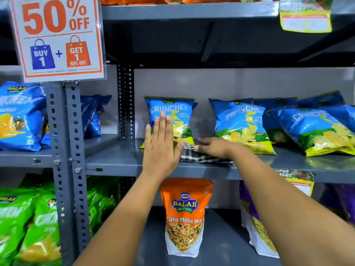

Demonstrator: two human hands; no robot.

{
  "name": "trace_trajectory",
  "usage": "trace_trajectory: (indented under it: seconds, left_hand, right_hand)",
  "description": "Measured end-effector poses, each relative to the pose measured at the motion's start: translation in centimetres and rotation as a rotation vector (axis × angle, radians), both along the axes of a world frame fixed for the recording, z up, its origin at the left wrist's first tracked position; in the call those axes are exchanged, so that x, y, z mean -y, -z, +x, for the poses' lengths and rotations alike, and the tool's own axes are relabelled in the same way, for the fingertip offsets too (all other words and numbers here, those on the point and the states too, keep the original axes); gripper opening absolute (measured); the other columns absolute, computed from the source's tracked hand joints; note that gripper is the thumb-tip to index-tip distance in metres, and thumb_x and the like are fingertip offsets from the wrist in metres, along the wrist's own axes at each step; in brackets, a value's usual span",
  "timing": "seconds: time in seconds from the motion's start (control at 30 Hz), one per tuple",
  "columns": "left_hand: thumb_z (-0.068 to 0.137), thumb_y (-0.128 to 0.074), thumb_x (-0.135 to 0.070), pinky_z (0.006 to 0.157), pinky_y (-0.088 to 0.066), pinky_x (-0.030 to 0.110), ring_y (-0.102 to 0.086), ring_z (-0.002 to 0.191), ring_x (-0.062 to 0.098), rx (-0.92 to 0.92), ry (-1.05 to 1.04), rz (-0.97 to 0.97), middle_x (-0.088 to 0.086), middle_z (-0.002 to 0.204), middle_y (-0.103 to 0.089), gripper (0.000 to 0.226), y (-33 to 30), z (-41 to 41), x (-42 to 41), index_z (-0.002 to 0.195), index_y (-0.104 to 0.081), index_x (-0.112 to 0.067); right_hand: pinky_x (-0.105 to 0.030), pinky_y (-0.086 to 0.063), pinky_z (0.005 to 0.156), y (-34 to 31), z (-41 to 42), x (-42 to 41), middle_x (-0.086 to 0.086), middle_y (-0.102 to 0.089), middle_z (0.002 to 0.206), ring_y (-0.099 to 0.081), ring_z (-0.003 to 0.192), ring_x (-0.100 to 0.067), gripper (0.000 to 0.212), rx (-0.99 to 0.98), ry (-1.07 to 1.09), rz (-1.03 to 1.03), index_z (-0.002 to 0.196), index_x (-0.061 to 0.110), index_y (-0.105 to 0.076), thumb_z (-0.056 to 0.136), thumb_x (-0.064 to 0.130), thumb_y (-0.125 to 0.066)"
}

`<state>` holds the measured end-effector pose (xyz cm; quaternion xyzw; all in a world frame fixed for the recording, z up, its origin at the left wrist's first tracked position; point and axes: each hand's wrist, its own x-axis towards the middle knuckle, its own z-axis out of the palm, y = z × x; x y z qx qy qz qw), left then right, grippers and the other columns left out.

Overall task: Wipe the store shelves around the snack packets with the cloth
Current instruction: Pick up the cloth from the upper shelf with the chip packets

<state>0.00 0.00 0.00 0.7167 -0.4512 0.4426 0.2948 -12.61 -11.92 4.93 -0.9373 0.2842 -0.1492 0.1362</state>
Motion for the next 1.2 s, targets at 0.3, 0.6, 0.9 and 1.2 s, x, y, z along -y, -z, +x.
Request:
trace_trajectory:
  seconds: [0.3, 0.6, 0.9, 1.2]
  left_hand:
    - [0.094, -0.004, -0.051, 0.112, -0.007, 0.039, -0.026, 0.14, 0.03, -0.058, -0.067, 0.041, 0.018, 0.151, -0.028, 0.073, 5.2, 1.2, 0.5, 0.142, -0.021, 0.0]
    - [0.095, -0.005, -0.047, 0.11, -0.016, 0.039, -0.037, 0.134, 0.03, -0.028, -0.07, 0.0, 0.019, 0.145, -0.039, 0.071, 5.3, 1.3, 0.8, 0.138, -0.035, 0.0]
    - [0.094, -0.006, -0.05, 0.112, -0.008, 0.036, -0.024, 0.14, 0.03, -0.106, -0.075, 0.002, 0.019, 0.151, -0.028, 0.072, 6.3, 0.9, -0.2, 0.143, -0.024, -0.001]
    - [0.094, -0.01, -0.053, 0.11, -0.01, 0.04, -0.013, 0.138, 0.028, -0.373, -0.297, 0.095, 0.02, 0.151, -0.025, 0.07, 21.6, 2.6, -8.6, 0.142, -0.026, -0.004]
  right_hand:
    - [-0.034, -0.043, 0.08, 0.5, 1.8, 0.6, -0.016, -0.06, 0.123, -0.054, 0.105, -0.032, 0.05, -0.074, 0.119, -0.259, 0.104, 0.01, -0.06, 0.086, 0.055, -0.048]
    - [-0.035, -0.033, 0.104, 2.0, 2.3, 1.2, -0.007, -0.036, 0.151, -0.038, 0.134, -0.028, 0.06, -0.077, -0.097, -0.048, 0.144, 0.025, -0.029, 0.091, 0.051, -0.042]
    - [-0.038, -0.042, 0.075, 3.1, 1.7, 1.0, -0.025, -0.061, 0.116, -0.057, 0.103, -0.039, 0.03, 0.302, -0.008, -0.287, 0.114, 0.008, -0.053, 0.095, 0.029, -0.045]
    - [-0.021, -0.051, 0.087, 6.9, -2.6, -3.4, 0.017, -0.073, 0.091, -0.063, 0.094, -0.003, 0.019, 1.017, -0.654, 0.671, 0.099, 0.027, -0.063, 0.085, 0.033, -0.052]
